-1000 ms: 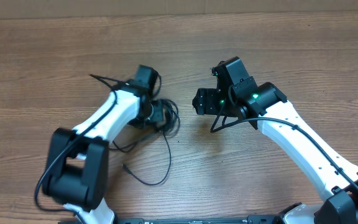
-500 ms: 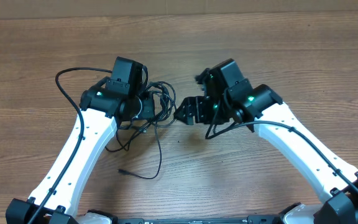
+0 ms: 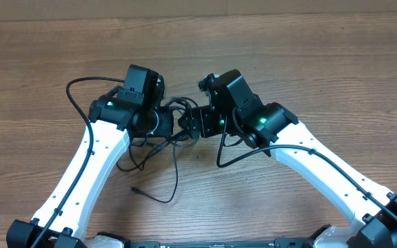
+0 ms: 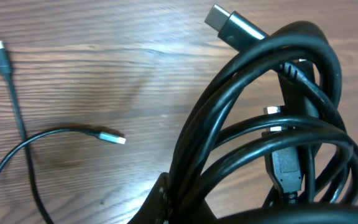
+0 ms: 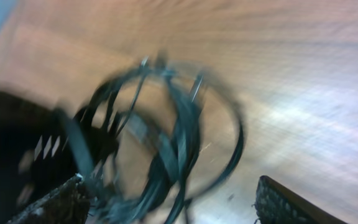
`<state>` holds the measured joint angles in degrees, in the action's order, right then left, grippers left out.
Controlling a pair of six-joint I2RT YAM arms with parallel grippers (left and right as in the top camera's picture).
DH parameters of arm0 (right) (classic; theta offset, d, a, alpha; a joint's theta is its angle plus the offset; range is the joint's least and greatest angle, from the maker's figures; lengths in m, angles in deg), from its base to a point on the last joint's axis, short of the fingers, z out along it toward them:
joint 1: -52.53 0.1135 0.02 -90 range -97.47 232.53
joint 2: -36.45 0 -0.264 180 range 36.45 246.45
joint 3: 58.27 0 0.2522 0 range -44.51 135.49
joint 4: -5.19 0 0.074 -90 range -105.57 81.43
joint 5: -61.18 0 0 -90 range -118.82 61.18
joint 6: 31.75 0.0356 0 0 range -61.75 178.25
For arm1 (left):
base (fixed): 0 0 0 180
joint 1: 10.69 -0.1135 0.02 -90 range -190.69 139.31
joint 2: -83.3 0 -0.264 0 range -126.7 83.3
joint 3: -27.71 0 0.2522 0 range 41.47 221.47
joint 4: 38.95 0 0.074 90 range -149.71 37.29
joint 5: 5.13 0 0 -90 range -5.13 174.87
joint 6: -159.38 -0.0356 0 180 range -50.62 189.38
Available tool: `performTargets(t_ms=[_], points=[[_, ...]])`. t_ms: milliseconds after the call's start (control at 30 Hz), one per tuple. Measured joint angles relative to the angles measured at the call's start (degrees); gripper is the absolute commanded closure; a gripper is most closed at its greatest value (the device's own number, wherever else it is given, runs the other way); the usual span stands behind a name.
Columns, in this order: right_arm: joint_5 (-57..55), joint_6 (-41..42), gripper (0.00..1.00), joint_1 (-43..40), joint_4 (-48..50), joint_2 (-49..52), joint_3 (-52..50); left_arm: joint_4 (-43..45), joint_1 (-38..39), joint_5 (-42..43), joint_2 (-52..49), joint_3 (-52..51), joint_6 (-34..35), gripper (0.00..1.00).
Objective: Untangle cables
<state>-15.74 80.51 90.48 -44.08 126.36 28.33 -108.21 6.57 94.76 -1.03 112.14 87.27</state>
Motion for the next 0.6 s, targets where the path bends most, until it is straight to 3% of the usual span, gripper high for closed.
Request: performTargets(t_ms=[267,600], points=[[-8.02,-3.72,0.29,0.00,0.17,0.02,0.00,-0.24,0.00,6.40,0.35,0.00,-2.80,0.96],[-6.67,-7.96,0.30,0.02,-2.54,3.37,0.00,-0.31,0.35,7.67,4.74,0.00,-4.61,0.96]])
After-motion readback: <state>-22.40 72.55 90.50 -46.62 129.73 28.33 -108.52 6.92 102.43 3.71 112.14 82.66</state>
